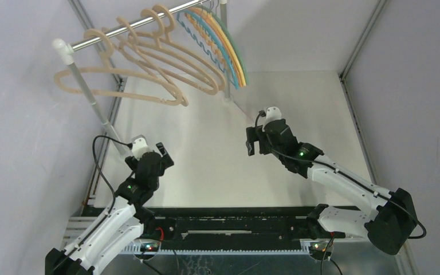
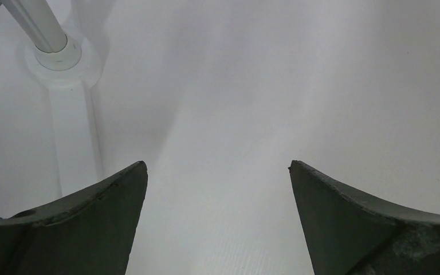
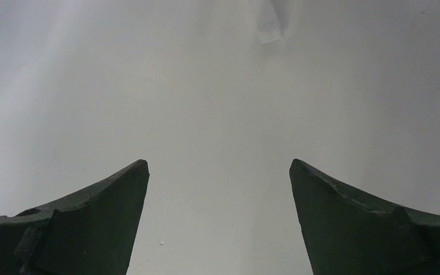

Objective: Organize the hangers

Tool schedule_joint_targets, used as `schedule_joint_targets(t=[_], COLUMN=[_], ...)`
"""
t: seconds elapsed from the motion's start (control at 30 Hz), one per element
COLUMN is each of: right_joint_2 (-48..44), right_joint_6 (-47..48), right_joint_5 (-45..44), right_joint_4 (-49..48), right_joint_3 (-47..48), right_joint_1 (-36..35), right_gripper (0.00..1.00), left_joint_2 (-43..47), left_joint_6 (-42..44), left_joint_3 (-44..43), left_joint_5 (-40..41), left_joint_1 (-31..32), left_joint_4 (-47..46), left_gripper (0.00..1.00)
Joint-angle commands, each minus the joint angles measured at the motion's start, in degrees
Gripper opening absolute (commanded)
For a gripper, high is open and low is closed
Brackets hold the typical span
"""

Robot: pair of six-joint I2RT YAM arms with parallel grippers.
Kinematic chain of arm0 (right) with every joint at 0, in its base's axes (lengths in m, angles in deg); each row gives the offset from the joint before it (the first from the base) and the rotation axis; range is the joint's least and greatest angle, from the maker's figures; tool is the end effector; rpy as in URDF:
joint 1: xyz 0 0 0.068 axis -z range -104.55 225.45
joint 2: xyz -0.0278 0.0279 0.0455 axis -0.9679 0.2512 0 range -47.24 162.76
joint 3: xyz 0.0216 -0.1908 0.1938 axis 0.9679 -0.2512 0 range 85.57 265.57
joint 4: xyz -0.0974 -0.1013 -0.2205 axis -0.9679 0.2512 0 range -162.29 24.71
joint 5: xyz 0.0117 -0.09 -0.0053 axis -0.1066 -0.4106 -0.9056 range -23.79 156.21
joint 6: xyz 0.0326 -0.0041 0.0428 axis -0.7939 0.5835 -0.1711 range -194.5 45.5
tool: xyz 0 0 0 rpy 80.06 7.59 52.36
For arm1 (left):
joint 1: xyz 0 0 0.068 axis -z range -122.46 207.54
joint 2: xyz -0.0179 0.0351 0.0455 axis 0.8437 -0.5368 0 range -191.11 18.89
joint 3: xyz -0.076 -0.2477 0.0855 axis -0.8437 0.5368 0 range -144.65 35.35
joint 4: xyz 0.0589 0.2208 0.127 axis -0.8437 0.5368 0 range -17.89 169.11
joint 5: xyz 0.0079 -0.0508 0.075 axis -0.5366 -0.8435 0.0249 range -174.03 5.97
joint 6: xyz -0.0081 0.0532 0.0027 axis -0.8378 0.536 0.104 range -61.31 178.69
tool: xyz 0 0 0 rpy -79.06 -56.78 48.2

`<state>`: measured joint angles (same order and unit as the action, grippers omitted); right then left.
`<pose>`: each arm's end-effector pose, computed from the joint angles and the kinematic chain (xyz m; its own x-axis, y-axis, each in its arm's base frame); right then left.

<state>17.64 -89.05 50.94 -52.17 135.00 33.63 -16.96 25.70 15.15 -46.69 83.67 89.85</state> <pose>0.1912 0.1584 0.2820 -0.5411 -0.1590 -0.8258 -0.3593 0.9315 0.0560 0.1384 -0.0439 0.2036 -0.3575 -0.3068 -0.8821 -0.3566 0.9178 -0.1747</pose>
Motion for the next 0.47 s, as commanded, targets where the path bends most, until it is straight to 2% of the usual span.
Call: schedule_joint_targets(t=[0.0, 0.43], right_joint_2=[-1.5, -0.9], right_joint_6=[2.6, 1.6], right_joint_5=[-2.6, -3.0], right_joint_4=[-3.8, -5.2], right_joint_3=[-0.5, -2.1], right_joint_1=[2.7, 5.2], right_gripper=[1.0, 1.0], left_joint_2=[0.3, 0.6], left_joint_6=[1.1, 1.4], left_joint_3=[-3.7, -3.7], left_joint_5=[0.8, 0.5], left_joint_1=[0.2, 0.2], left_joint_4=[-0.7, -0.8], left_gripper=[0.99, 0.99])
